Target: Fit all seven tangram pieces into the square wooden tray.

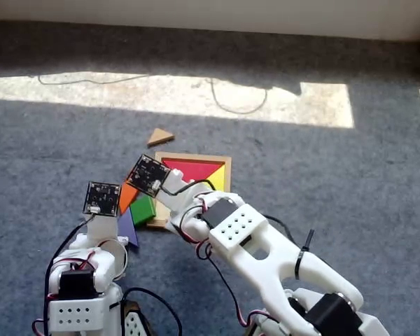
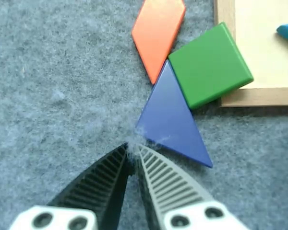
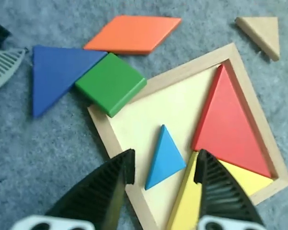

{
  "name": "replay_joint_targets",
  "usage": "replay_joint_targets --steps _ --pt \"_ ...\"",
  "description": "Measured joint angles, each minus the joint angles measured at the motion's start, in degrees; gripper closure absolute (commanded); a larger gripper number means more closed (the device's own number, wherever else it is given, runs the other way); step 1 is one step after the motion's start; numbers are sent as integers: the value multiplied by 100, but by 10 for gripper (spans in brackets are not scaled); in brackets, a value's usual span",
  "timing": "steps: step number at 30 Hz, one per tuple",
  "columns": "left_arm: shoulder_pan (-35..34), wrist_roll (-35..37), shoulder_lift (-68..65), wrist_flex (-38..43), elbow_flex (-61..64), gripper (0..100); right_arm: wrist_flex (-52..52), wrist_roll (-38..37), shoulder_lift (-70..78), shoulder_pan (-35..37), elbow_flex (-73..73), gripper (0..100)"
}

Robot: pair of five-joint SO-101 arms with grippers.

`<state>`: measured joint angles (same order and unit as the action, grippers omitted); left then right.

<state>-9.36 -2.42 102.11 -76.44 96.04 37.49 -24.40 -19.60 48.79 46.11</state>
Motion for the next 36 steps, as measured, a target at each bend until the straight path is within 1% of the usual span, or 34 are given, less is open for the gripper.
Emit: replay_joint_targets --steps 2,5,8,12,15,19,23,29,31,36 --pt "0 0 0 0 0 993 0 0 0 0 -44 863" --pt "0 0 0 0 0 993 0 0 0 0 -44 995" --pt "0 0 0 0 0 993 -9 149 0 0 -44 988" --pt "0 0 0 0 0 993 -536 1108 9 -9 -44 994" --pt "0 0 0 0 0 993 -1055 1793 308 -211 -53 994" --pt "0 0 0 0 0 993 -1459 2286 1108 -413 -334 994" --pt "0 0 0 0 0 993 -1530 2374 1811 -422 -589 994" --pt "0 0 0 0 0 993 -1530 2374 2022 -396 -624 994" --pt "0 0 0 0 0 993 -1336 2374 2013 -404 -633 994" --pt "0 0 0 0 0 993 -466 2286 2004 -501 -642 994"
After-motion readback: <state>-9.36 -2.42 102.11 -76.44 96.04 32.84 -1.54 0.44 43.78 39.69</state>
